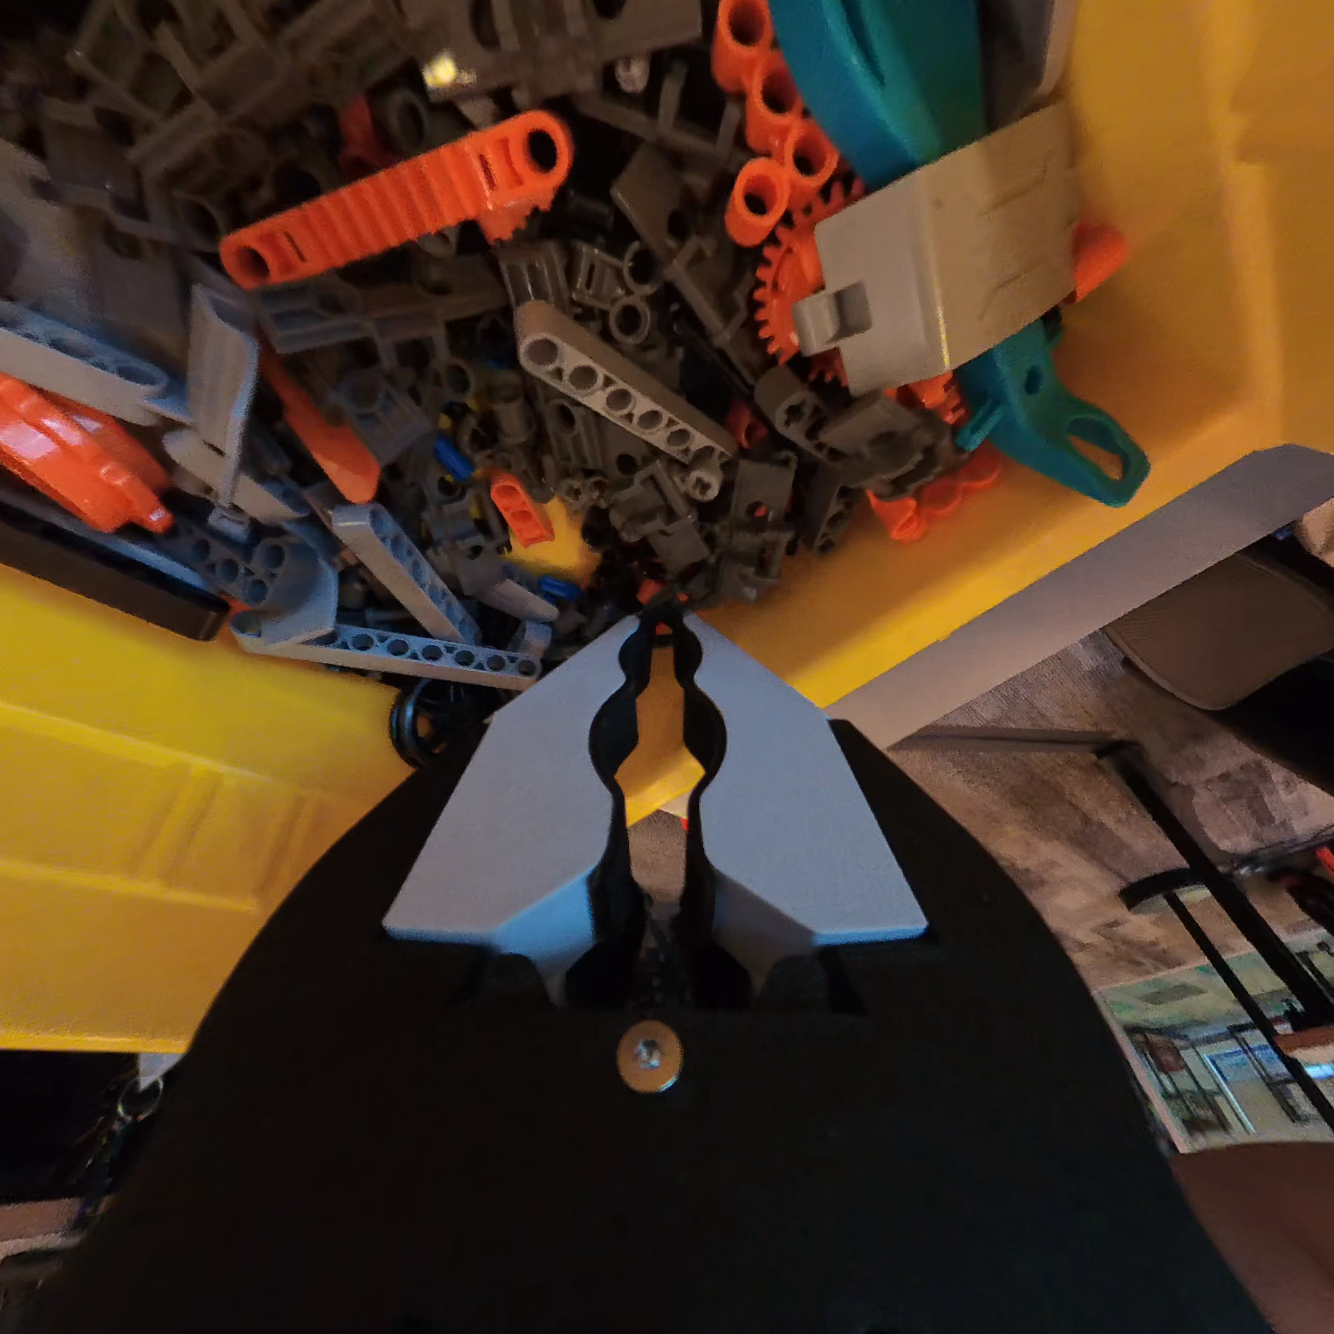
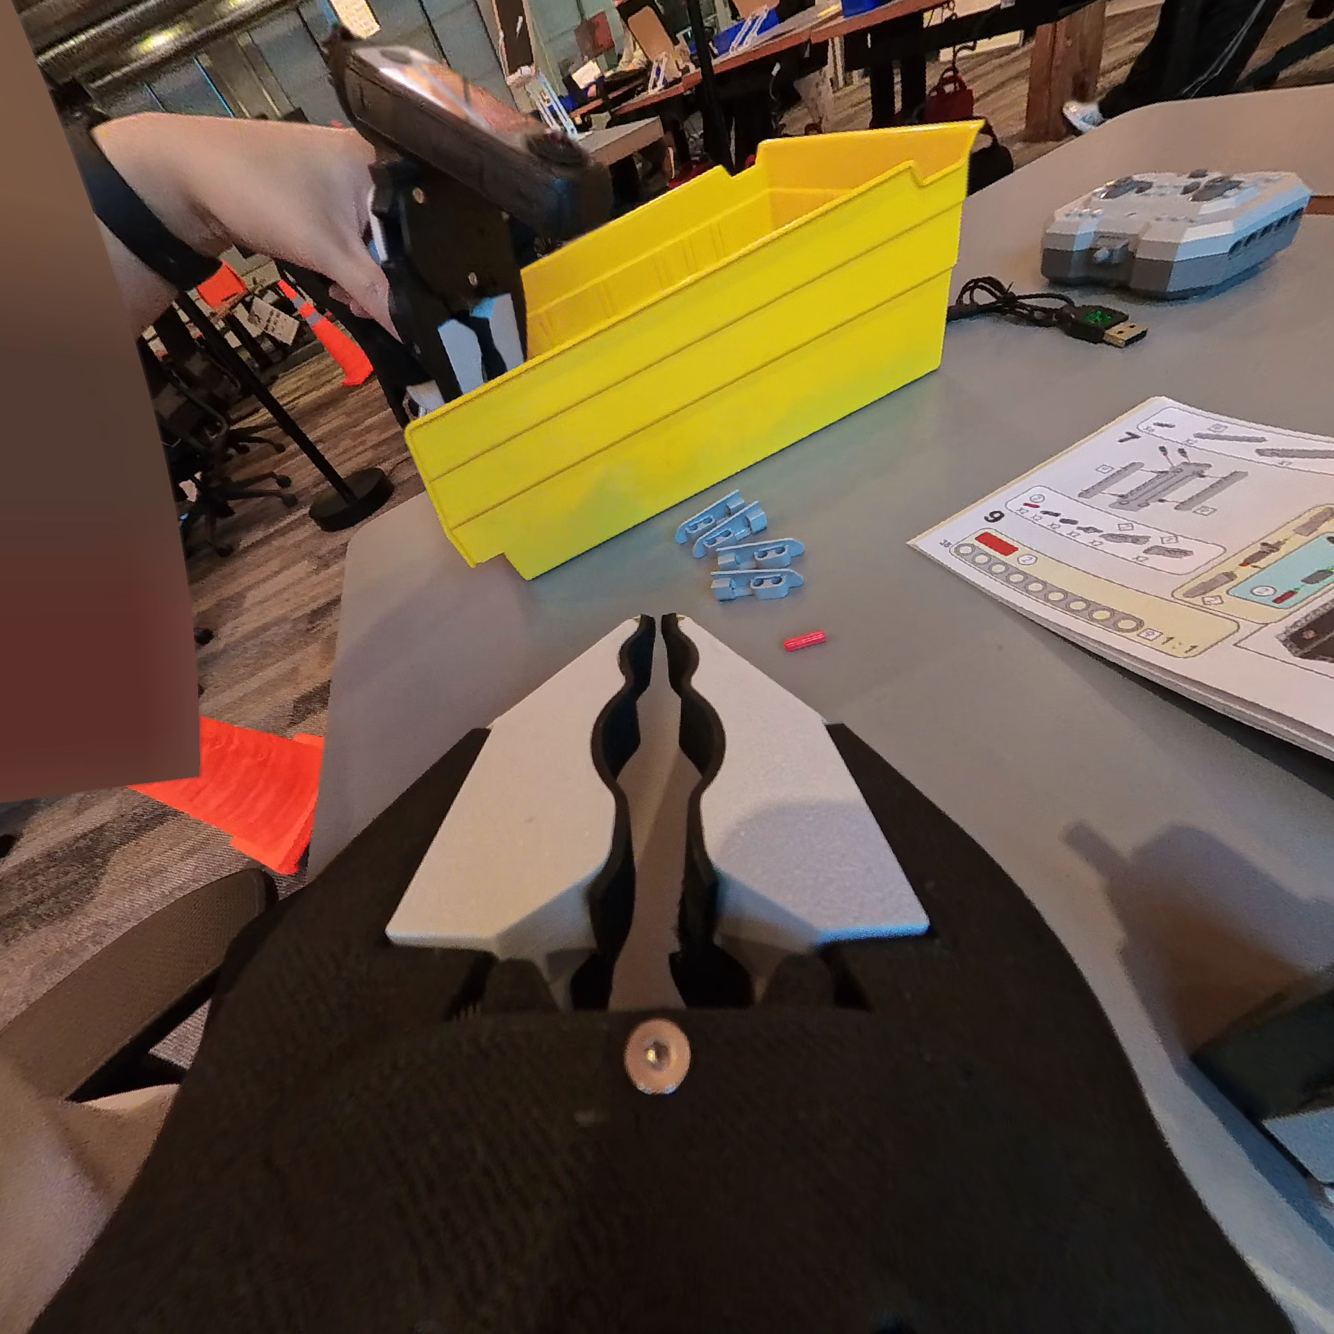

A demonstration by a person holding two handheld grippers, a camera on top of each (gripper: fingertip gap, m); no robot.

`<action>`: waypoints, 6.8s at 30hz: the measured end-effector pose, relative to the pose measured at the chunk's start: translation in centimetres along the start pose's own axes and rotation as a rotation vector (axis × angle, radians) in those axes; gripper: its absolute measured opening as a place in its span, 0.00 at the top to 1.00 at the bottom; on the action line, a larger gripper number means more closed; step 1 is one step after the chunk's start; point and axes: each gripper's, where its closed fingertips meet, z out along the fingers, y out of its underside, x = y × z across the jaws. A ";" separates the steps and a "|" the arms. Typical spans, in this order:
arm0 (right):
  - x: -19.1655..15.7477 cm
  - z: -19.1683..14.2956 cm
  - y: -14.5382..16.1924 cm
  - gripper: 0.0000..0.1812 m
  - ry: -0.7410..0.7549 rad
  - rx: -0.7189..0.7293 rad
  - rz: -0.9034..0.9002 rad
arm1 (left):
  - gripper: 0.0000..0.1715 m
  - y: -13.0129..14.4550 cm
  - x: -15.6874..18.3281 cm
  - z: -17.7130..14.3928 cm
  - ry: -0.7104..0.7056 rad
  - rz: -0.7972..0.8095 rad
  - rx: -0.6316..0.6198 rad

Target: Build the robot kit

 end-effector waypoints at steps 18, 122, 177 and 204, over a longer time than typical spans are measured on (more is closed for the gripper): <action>-0.1 0.9 0.8 0.99 -0.035 -0.031 0.047 | 0.96 -1.8 -2.3 0.7 -0.053 -0.014 0.176; -4.4 4.8 -5.0 0.91 -0.131 0.031 -0.085 | 0.84 -4.3 -3.5 -1.4 -0.129 -0.644 0.608; -3.6 2.4 -1.4 0.91 -0.224 0.037 0.081 | 0.91 -14.1 -3.6 -4.1 -0.276 0.760 0.437; -4.4 2.6 -0.9 0.91 -0.251 0.010 0.081 | 0.99 -14.2 -3.8 -3.8 -0.191 0.688 0.436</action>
